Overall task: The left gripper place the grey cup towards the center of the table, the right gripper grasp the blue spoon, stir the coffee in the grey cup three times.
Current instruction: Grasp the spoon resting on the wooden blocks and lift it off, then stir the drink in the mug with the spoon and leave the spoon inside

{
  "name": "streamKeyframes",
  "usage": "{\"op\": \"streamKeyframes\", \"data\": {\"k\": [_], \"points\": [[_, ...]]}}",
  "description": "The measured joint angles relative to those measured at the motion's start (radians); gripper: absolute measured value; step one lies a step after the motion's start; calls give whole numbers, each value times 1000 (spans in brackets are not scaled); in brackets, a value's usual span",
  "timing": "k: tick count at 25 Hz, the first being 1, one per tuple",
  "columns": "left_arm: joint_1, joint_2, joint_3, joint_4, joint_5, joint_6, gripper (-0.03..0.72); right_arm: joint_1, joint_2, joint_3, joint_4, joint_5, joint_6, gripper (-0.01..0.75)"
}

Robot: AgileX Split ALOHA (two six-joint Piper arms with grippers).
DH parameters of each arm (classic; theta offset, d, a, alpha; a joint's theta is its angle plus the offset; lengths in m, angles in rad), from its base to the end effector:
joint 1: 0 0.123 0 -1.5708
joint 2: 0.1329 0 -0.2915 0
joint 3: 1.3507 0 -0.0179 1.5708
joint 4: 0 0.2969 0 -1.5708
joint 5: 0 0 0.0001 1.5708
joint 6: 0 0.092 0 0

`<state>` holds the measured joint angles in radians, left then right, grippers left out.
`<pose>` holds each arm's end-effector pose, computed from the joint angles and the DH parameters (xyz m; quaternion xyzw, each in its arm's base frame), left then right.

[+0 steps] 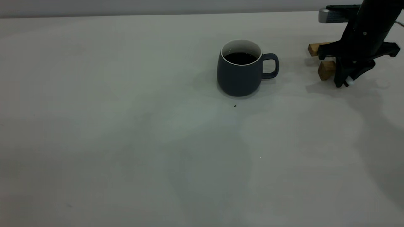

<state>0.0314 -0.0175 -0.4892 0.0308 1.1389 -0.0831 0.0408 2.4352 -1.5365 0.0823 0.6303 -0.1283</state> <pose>0.0250 0.0034 0.2898 -0.0511 0.8697 0.0027 0.4909 0.4735 0.0238 -0.0130 -0.0527 0.9962 0.0235 0.0655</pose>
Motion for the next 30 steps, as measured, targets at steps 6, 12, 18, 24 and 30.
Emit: {"op": "streamKeyframes", "data": {"k": [6,12,18,24,30], "points": [[0,0,0,0,0,0,585,2,-168,0,150,118,-17,114],[0,0,0,0,0,0,585,9,-186,-1,666,357,-133,114],[0,0,0,0,0,0,585,11,-133,0,1054,517,-196,114],[0,0,0,0,0,0,585,11,-125,0,1311,533,-100,114],[0,0,0,0,0,0,585,14,-125,0,1446,533,405,114]]}}
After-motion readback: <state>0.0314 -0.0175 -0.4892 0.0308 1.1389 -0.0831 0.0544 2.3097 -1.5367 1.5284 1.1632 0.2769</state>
